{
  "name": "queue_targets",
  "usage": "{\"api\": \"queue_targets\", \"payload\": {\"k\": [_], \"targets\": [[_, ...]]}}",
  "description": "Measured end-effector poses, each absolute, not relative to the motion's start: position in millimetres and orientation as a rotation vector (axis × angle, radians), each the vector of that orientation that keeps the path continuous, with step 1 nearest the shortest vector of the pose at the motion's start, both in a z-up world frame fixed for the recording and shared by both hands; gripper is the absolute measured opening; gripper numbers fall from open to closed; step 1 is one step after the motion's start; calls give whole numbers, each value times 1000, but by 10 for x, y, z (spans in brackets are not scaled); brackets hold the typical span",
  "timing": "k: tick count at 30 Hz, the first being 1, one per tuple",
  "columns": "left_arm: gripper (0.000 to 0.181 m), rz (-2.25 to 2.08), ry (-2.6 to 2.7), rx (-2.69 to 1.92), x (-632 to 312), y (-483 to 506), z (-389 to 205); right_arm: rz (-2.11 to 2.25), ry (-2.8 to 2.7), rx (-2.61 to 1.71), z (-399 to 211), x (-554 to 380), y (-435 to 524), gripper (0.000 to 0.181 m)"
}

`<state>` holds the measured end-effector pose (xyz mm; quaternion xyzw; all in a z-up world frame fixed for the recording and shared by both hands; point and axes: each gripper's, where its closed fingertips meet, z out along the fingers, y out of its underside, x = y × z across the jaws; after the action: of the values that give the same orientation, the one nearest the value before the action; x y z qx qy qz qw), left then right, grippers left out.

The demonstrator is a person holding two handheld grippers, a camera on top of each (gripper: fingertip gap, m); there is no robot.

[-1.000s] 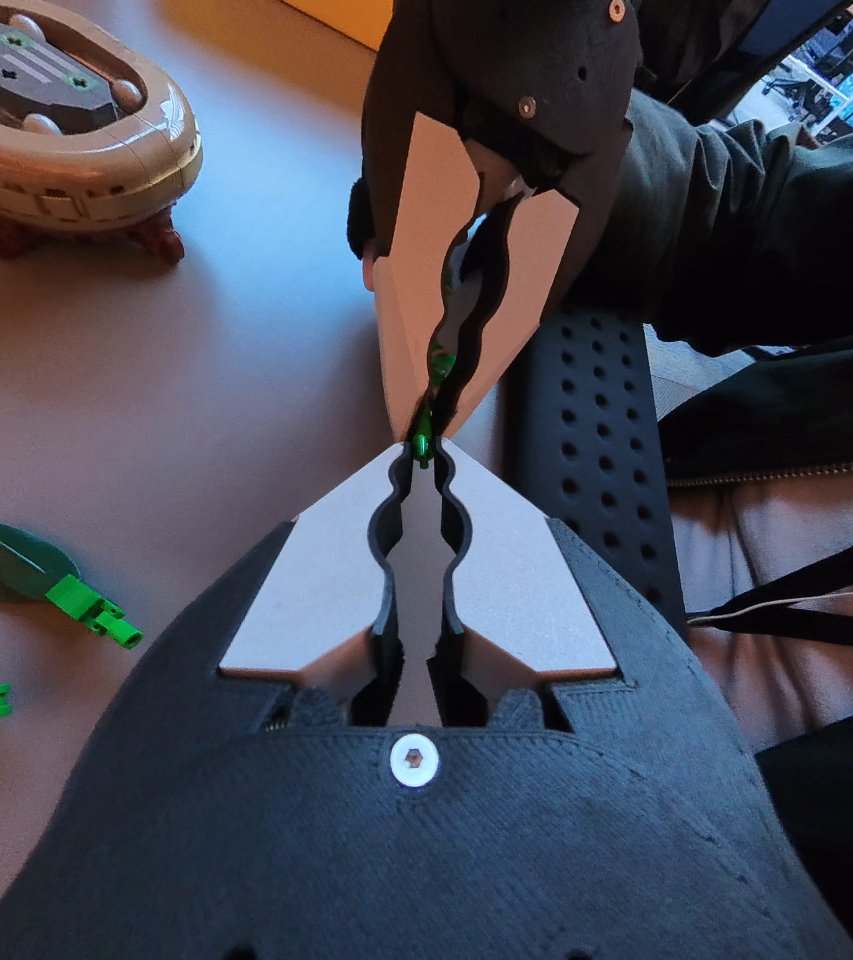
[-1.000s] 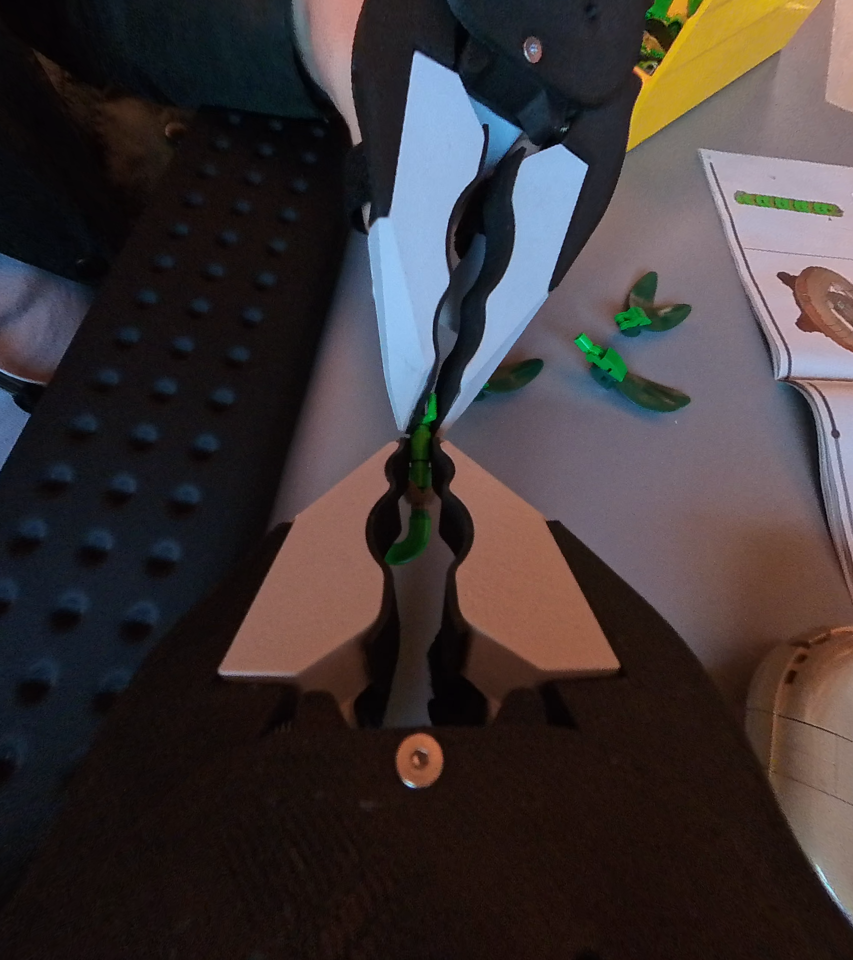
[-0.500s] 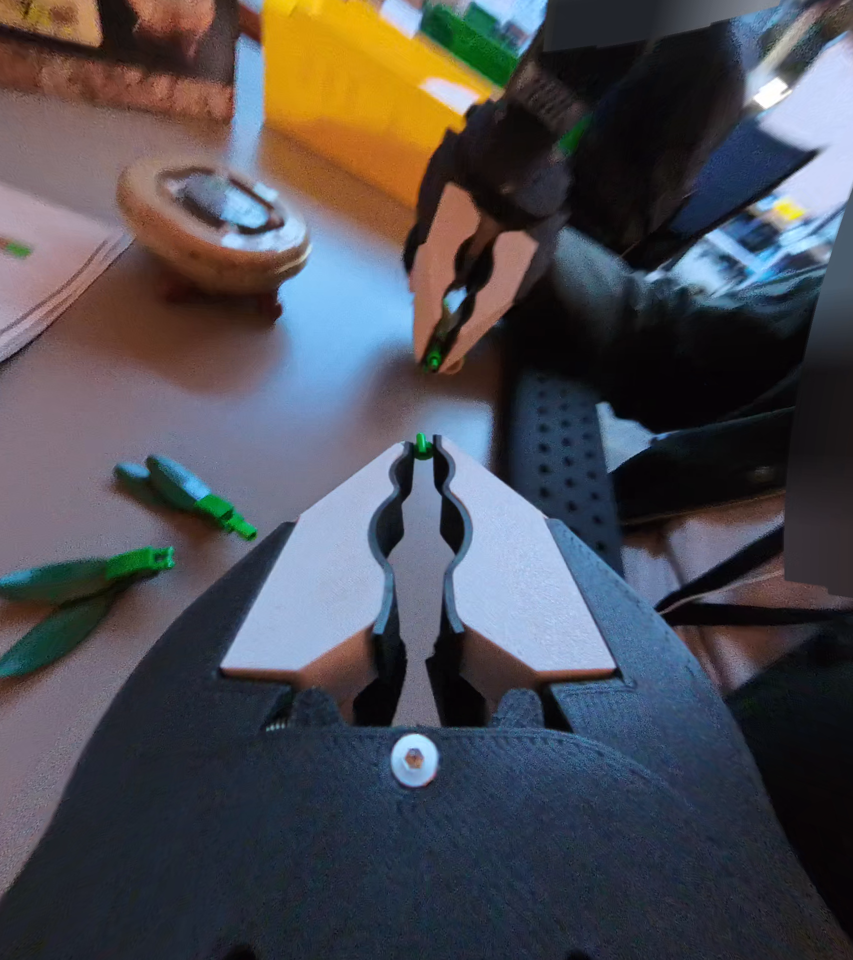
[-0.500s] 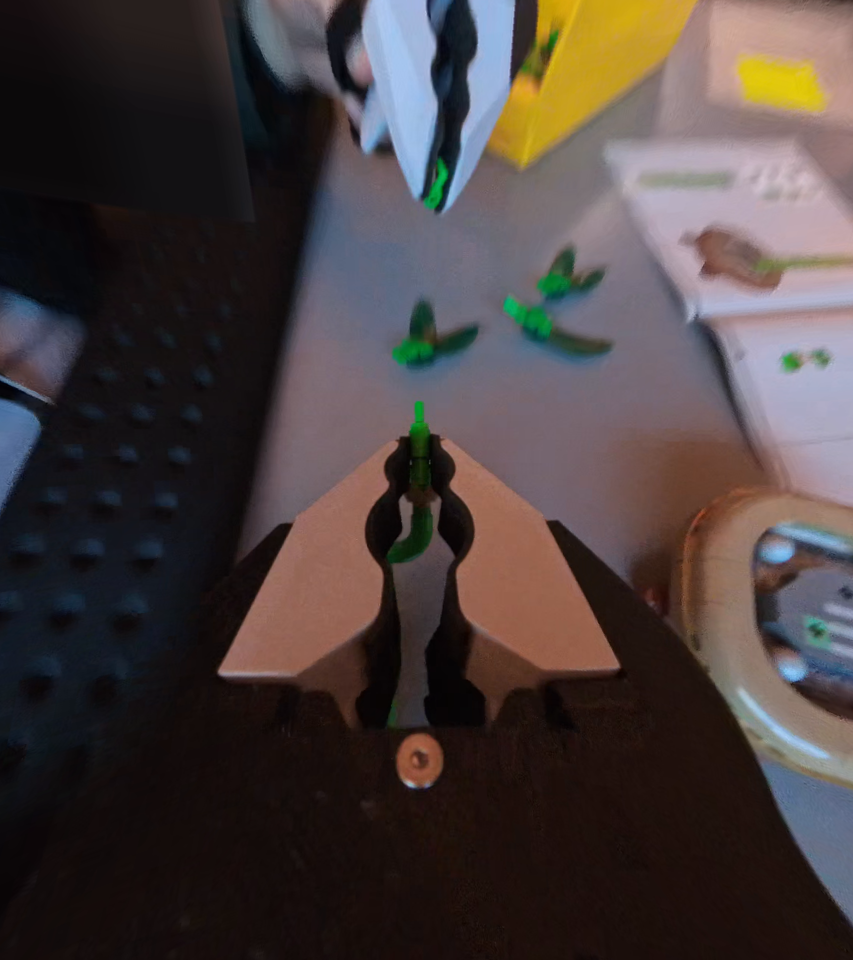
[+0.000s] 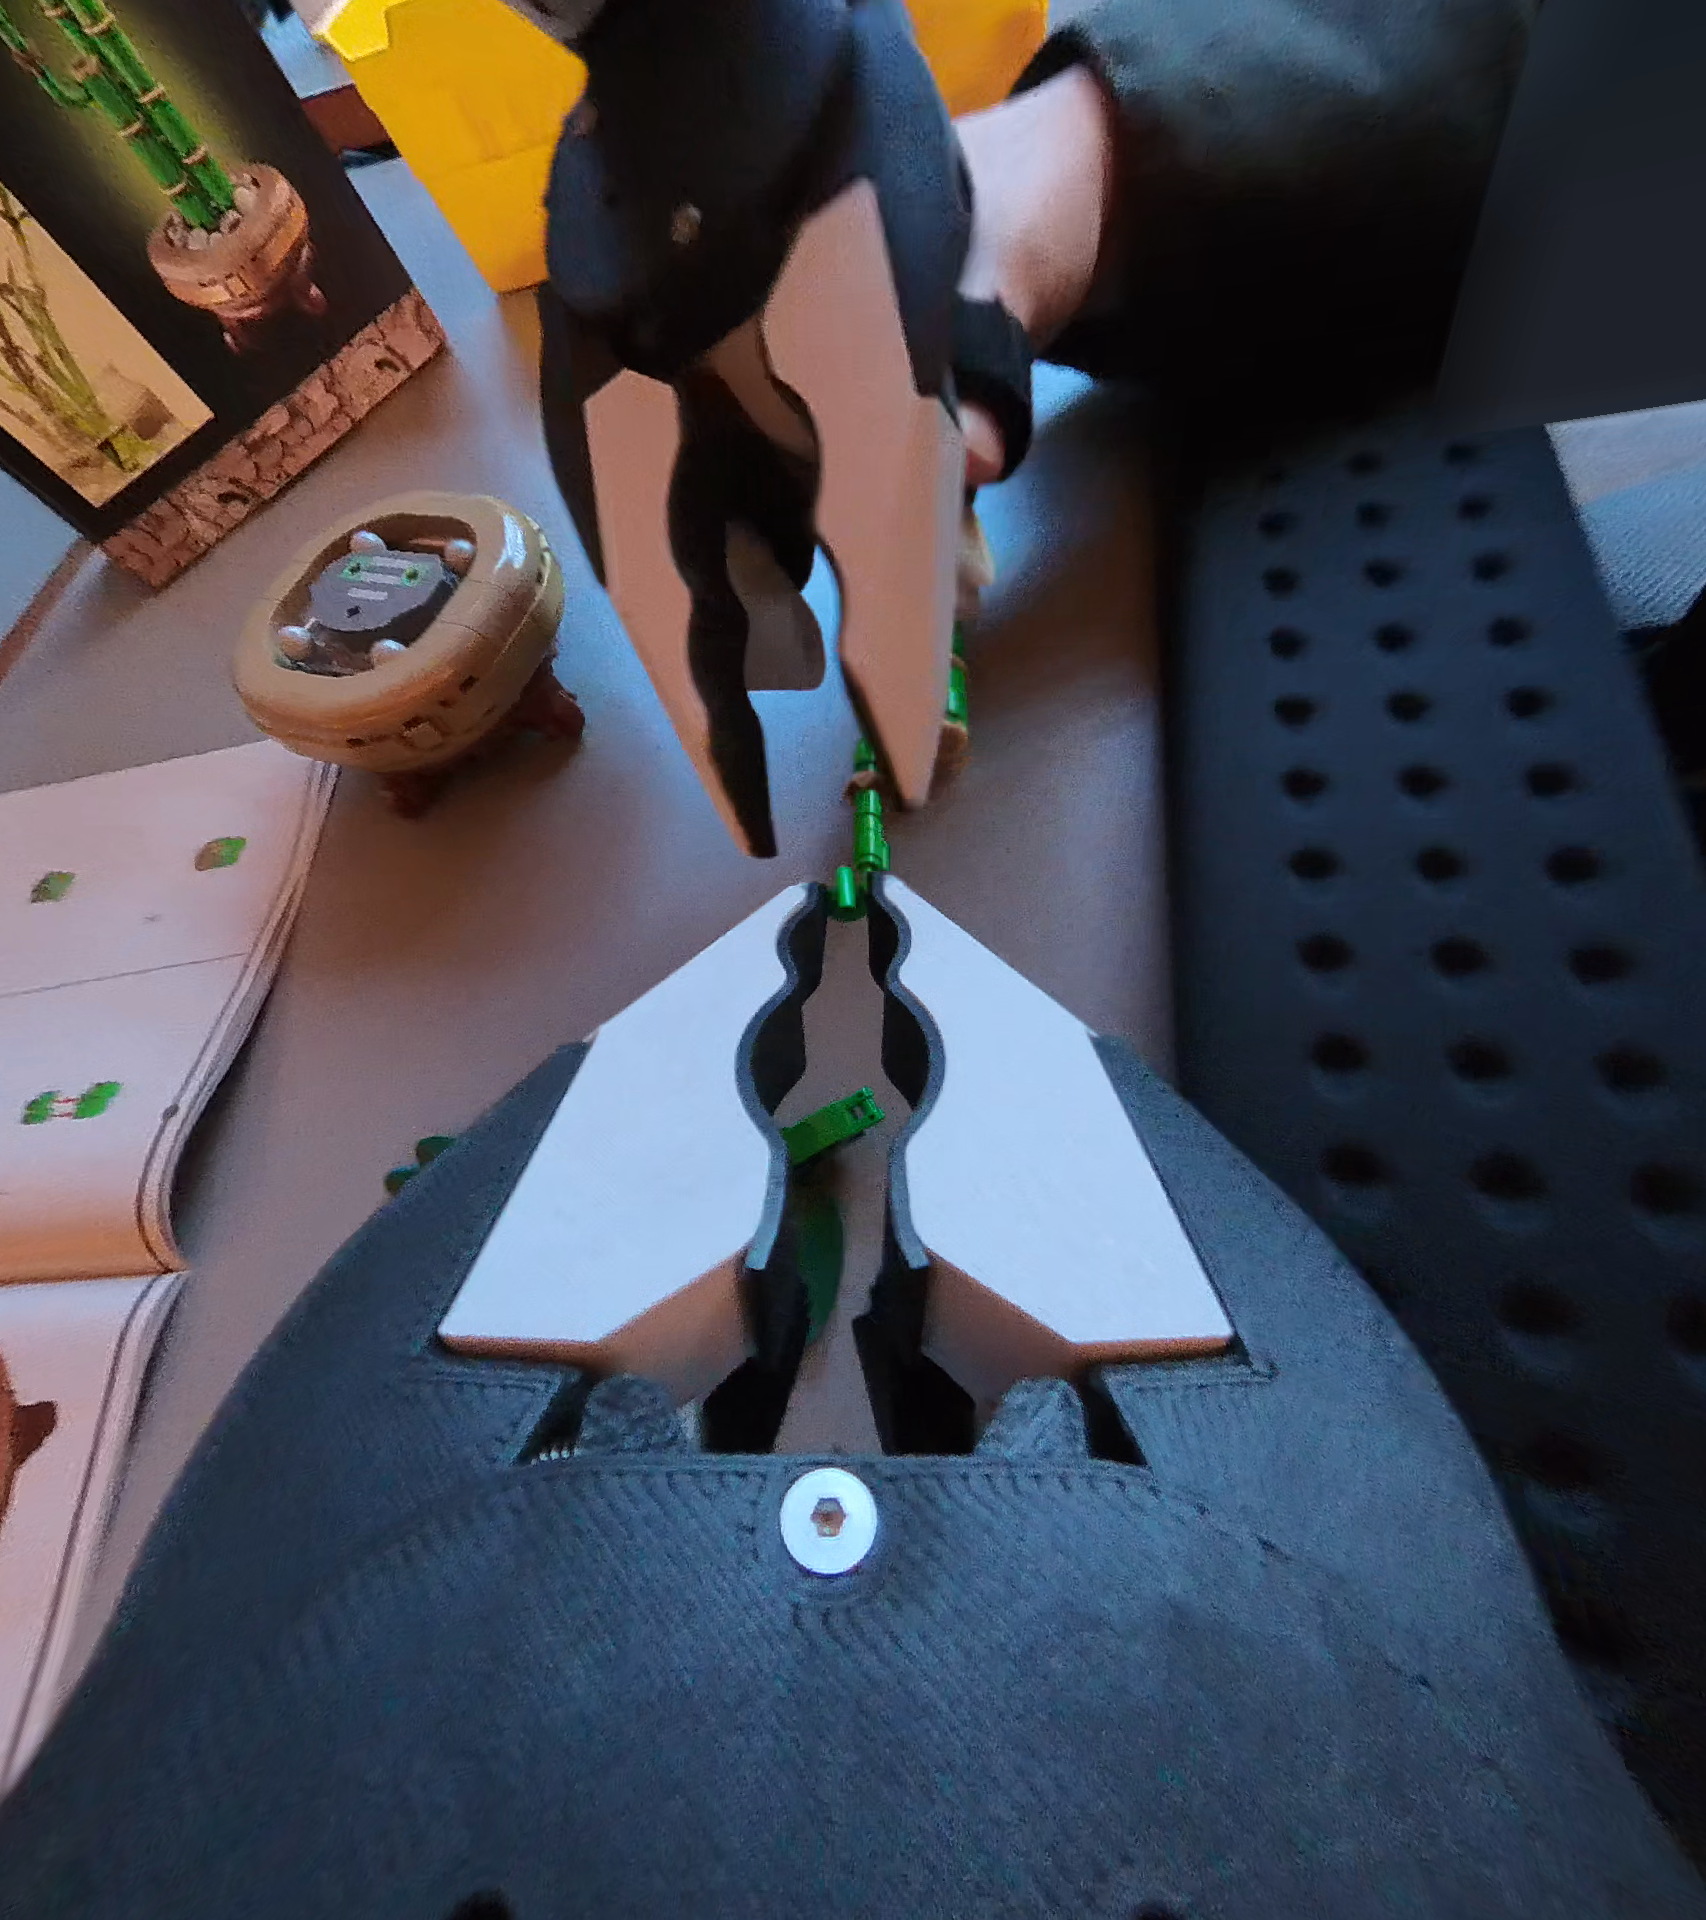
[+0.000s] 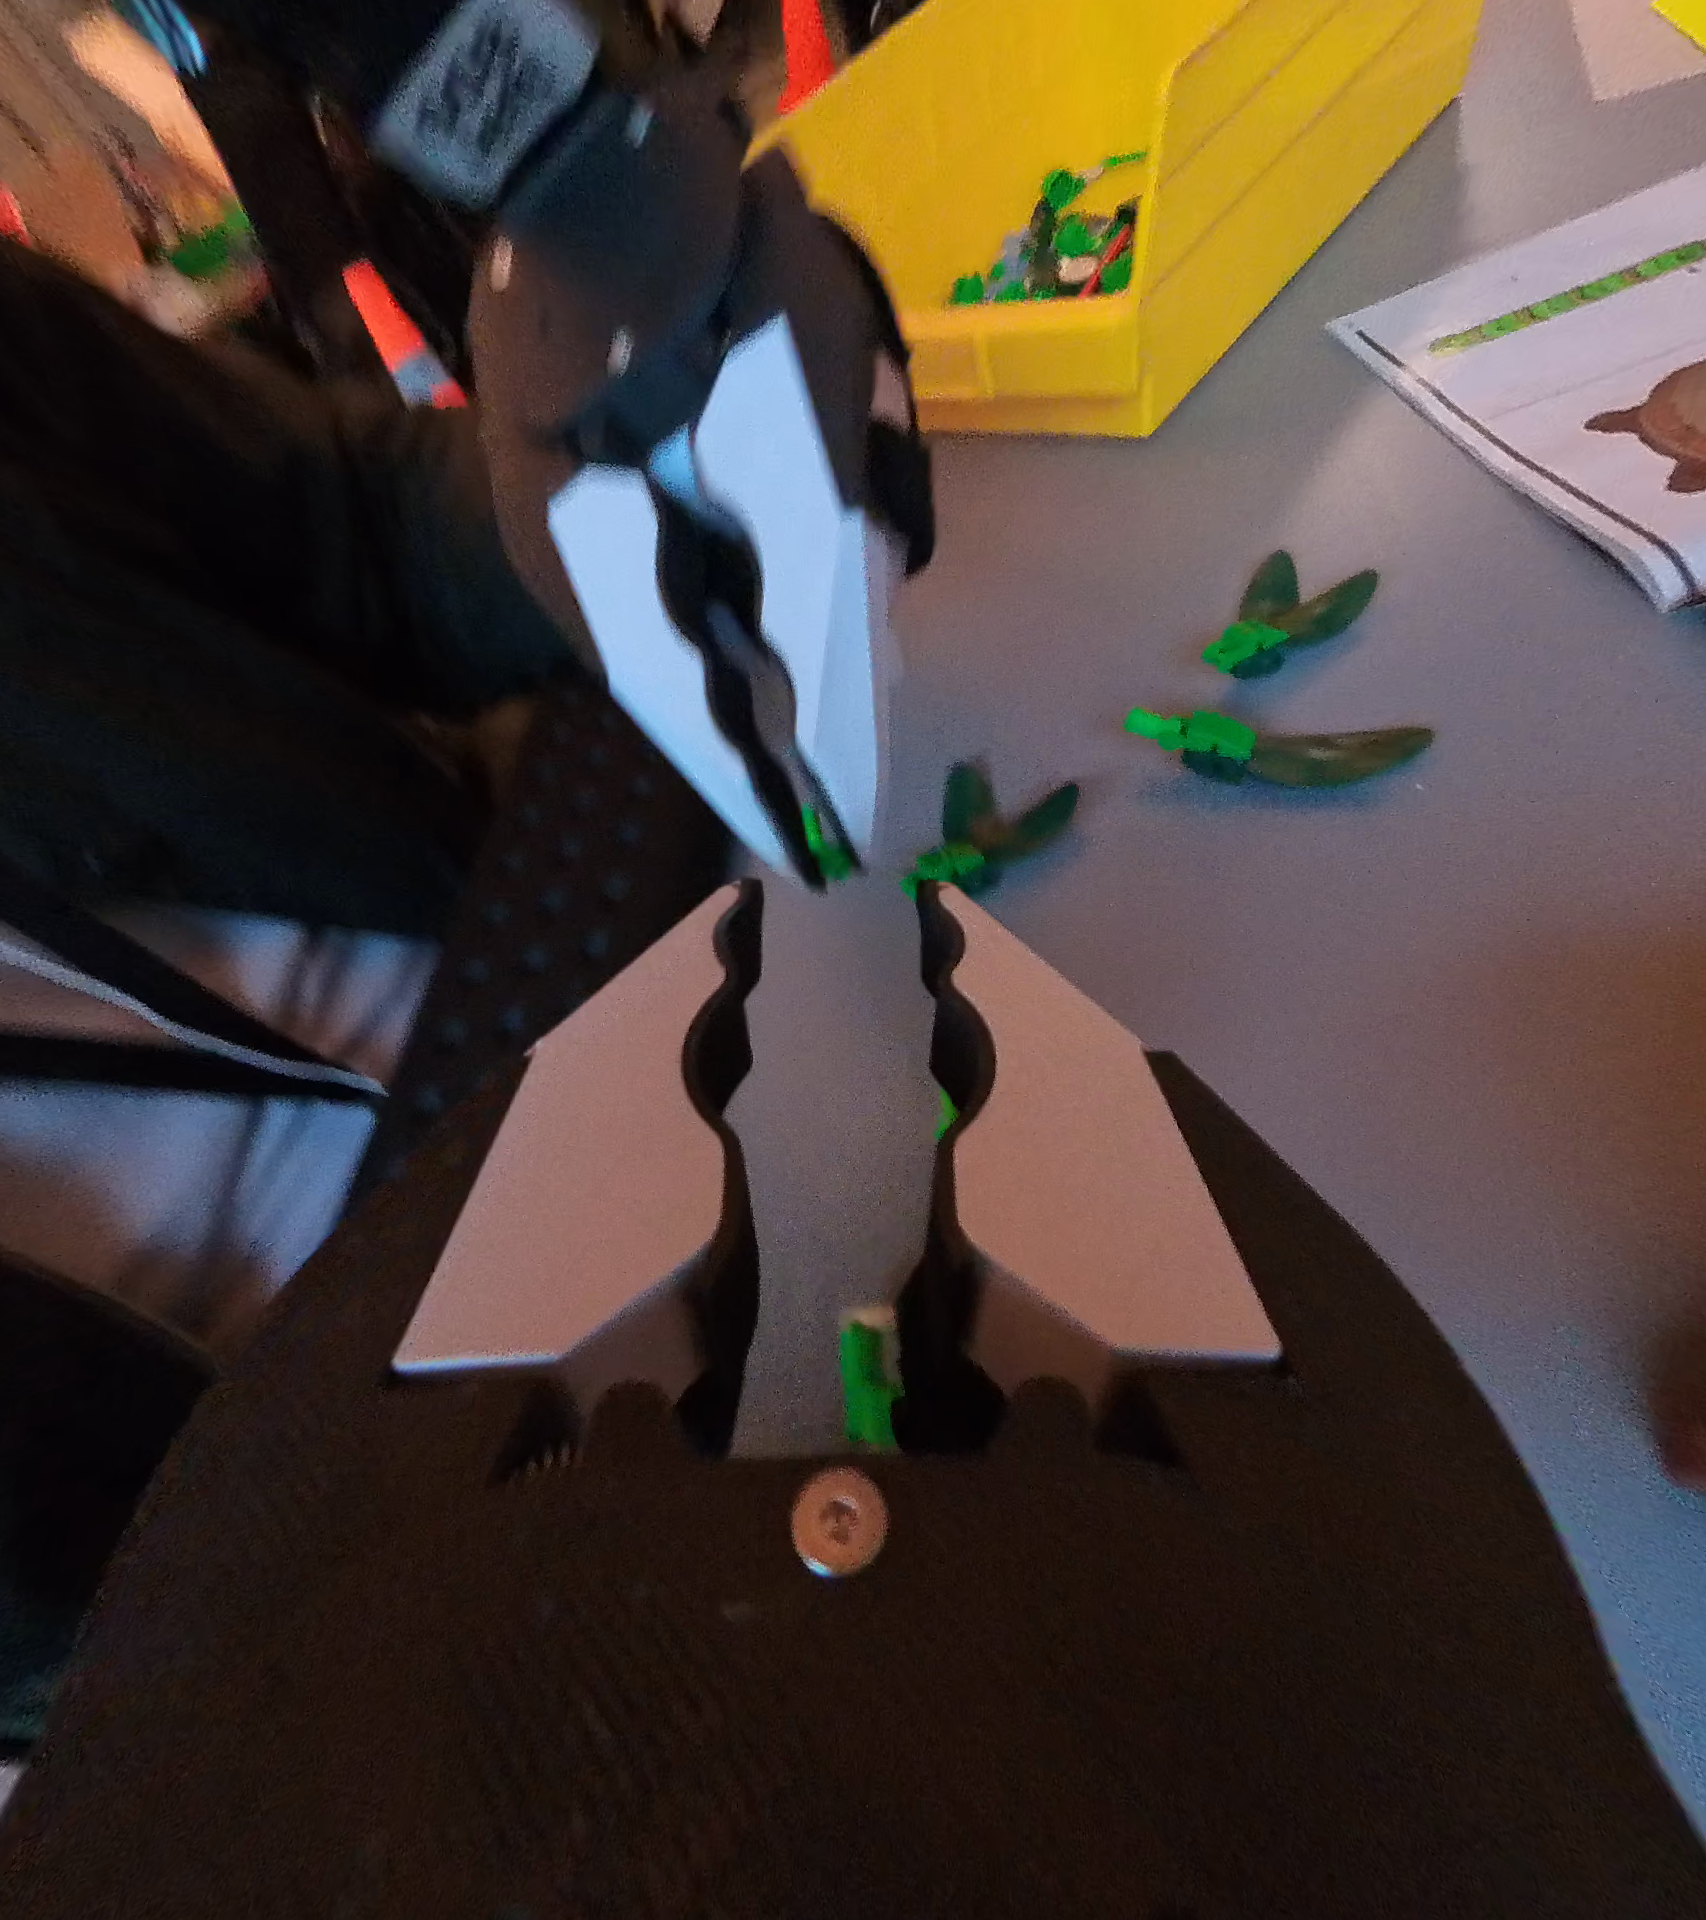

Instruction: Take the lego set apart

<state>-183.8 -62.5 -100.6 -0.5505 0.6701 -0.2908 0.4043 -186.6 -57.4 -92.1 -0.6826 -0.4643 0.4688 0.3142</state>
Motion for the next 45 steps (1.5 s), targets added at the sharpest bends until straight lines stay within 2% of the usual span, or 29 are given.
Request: {"api": "queue_targets", "payload": {"k": [6, 13, 15, 19, 21, 25, 30, 32, 38, 41, 45], "targets": [[6, -577, 1700, -1333, -1802, -590, -1054, 1540, -990, -1963, -915, -2015, -546, 26], [6, -483, 1631, -1168, -1790, -601, -835, 1788, -894, -1934, -778, -1999, -595, 23], [6, -437, 1614, -1102, -1790, -618, -774, 1874, -880, -1901, -707, -2002, -632, 16], [10, -412, 1572, -1044, -1787, -636, -700, 1890, -894, -1886, -671, -1985, -655, 11], [28, -434, 1520, -1099, -1794, -564, -664, 1824, -911, -1896, -706, -1966, -624, 11], [47, -734, 1406, -1303, -1819, -506, -579, 1599, -989, -1718, -545, -1916, -532, 12], [17, -1642, 1148, -1580, -1870, -627, -341, 788, -1351, -1267, -429, -1880, -595, 12], [6, -1881, 1002, -1609, -1927, -557, -245, 632, -1406, -1215, -482, -1896, -605, 12], [23, -1738, 1147, -1691, -1846, -649, -476, 502, -1427, -1116, -441, -1936, -631, 12], [6, -1781, 1171, -1683, -1805, -717, -482, 413, -1441, -1076, -451, -1938, -625, 12], [5, -1815, 1159, -1674, -1818, -720, -457, 343, -1446, -995, -419, -1949, -641, 13]]}}
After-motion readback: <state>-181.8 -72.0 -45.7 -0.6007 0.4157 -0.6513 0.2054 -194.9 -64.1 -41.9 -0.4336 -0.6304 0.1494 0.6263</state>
